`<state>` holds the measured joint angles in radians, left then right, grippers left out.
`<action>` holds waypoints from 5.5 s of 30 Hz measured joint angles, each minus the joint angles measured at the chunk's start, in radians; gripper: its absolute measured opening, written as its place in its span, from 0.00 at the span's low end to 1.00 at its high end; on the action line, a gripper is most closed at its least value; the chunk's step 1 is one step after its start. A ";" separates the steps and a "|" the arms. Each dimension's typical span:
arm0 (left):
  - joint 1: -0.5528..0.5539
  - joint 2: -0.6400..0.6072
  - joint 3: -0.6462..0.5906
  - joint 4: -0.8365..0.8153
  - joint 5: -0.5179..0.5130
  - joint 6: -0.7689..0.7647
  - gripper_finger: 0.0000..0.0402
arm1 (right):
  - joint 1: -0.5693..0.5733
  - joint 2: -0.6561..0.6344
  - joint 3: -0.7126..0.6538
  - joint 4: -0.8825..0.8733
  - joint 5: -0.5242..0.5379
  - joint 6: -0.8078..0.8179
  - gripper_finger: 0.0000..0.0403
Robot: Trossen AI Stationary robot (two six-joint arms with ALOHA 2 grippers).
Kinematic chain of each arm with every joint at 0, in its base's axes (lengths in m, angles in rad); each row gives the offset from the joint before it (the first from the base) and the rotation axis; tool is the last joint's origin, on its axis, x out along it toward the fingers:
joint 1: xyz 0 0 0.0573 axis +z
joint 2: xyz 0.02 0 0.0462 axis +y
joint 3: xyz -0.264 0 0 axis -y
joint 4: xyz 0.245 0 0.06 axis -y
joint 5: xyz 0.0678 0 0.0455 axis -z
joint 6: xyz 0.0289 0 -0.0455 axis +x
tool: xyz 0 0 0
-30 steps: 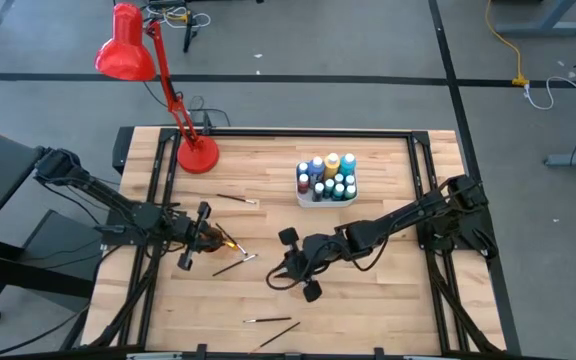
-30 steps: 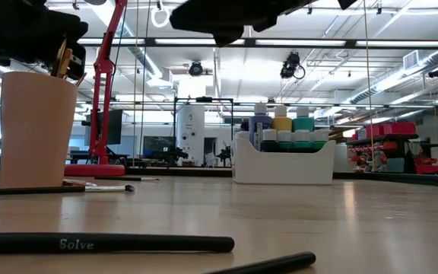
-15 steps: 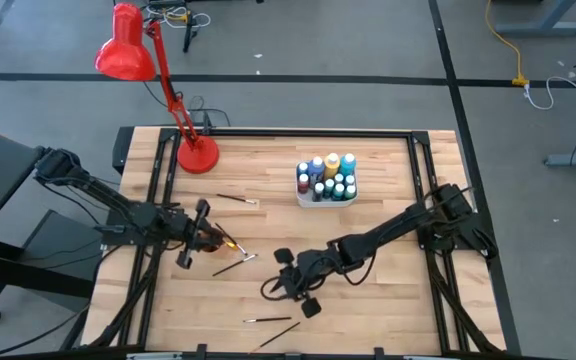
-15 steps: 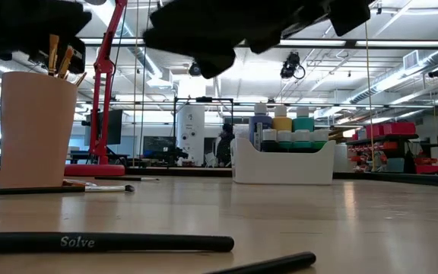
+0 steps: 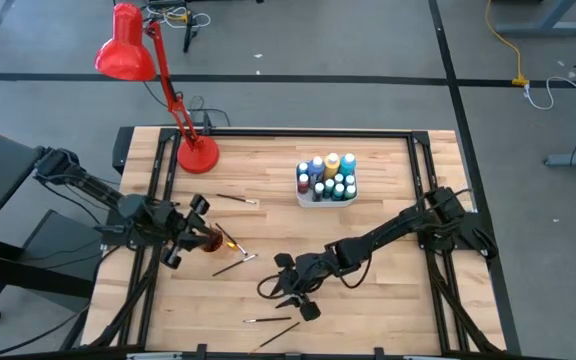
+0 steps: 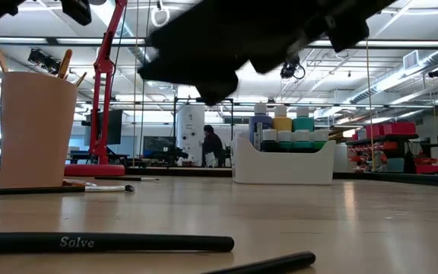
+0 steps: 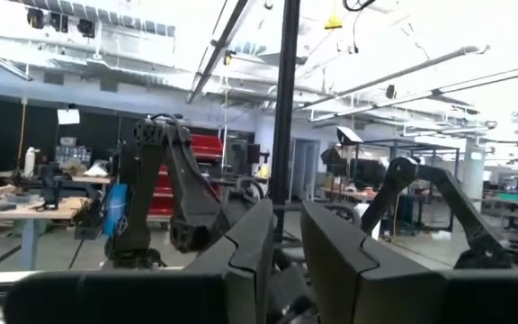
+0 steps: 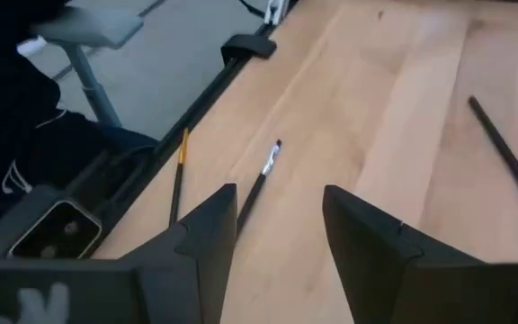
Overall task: Pick & Place Paint Supplies
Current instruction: Put the silver paint brush into the orange cup
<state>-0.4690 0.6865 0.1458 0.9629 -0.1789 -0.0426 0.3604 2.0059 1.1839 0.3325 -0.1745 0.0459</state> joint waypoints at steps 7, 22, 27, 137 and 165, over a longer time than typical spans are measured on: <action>0.000 0.027 0.016 -0.004 0.042 -0.022 0.18 | 0.052 0.086 -0.009 0.077 0.000 0.056 0.41; -0.004 0.190 0.016 0.163 0.093 -0.103 0.18 | 0.152 0.155 -0.008 0.065 0.218 0.041 0.41; -0.004 0.219 0.045 0.163 0.092 -0.094 0.18 | 0.176 0.154 -0.008 0.061 0.283 -0.003 0.41; 0.019 0.219 0.214 -0.189 -0.244 0.452 0.46 | -0.203 -0.187 -0.216 0.661 0.352 -0.557 0.02; 0.019 0.219 0.214 -0.274 -0.234 0.448 0.04 | -0.187 -0.188 -0.217 0.638 0.363 -0.579 0.18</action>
<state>-0.4502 0.9051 0.3599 0.6893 -0.4124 0.4053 0.1730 1.8181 0.9668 0.9705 0.1889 -0.5332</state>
